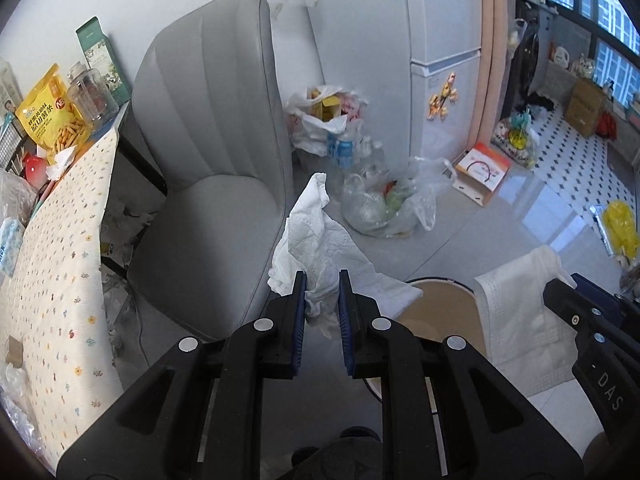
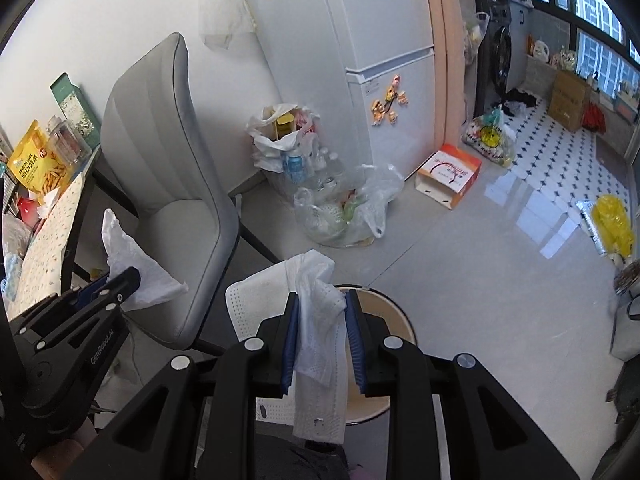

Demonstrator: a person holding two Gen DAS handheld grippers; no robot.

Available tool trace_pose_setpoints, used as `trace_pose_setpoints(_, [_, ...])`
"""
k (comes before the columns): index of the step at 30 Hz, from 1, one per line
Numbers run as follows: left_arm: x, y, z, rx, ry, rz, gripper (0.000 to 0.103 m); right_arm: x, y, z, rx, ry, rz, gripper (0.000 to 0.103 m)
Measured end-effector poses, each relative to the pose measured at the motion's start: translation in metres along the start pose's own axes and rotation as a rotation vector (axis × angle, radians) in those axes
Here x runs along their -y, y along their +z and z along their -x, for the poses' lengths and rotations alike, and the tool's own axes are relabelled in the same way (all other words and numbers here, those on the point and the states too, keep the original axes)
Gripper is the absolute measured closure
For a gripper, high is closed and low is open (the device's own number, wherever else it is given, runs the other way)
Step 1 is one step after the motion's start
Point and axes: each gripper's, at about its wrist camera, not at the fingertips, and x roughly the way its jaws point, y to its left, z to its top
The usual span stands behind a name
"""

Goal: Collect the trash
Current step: 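Carry the tissue and napkin with both tools over the round trash bin, then open the right tool to drop the napkin while the left tool opens over the bin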

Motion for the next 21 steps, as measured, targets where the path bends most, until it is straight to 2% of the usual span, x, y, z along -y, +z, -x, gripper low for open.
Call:
trace_pose_setpoints(2, [-0.002, -0.001, -0.005, -0.009, 0.007, 0.002, 0.087, 0.001, 0.000, -0.008, -0.003, 0.027, -0.010, 0.076])
trace_pose_setpoints(5, [-0.004, -0.002, -0.012, -0.024, 0.013, 0.006, 0.087, 0.003, 0.002, -0.016, 0.009, 0.044, -0.029, 0.066])
trace_pose_setpoints(7, [-0.003, -0.003, -0.015, -0.031, 0.017, 0.002, 0.087, 0.004, 0.002, -0.019, 0.011, 0.047, -0.029, 0.050])
trace_pose_setpoints(9, [-0.002, -0.004, -0.017, -0.034, 0.018, -0.002, 0.087, 0.007, 0.000, -0.022, 0.019, 0.034, -0.034, 0.044])
trace_pose_setpoints(15, [0.005, -0.006, -0.019, -0.044, 0.012, -0.021, 0.087, 0.027, -0.009, -0.021, -0.006, 0.006, -0.065, 0.045])
trace_pose_setpoints(21, [0.026, -0.005, -0.016, -0.045, -0.018, -0.063, 0.087, 0.048, -0.016, -0.008, -0.015, -0.054, -0.088, 0.038])
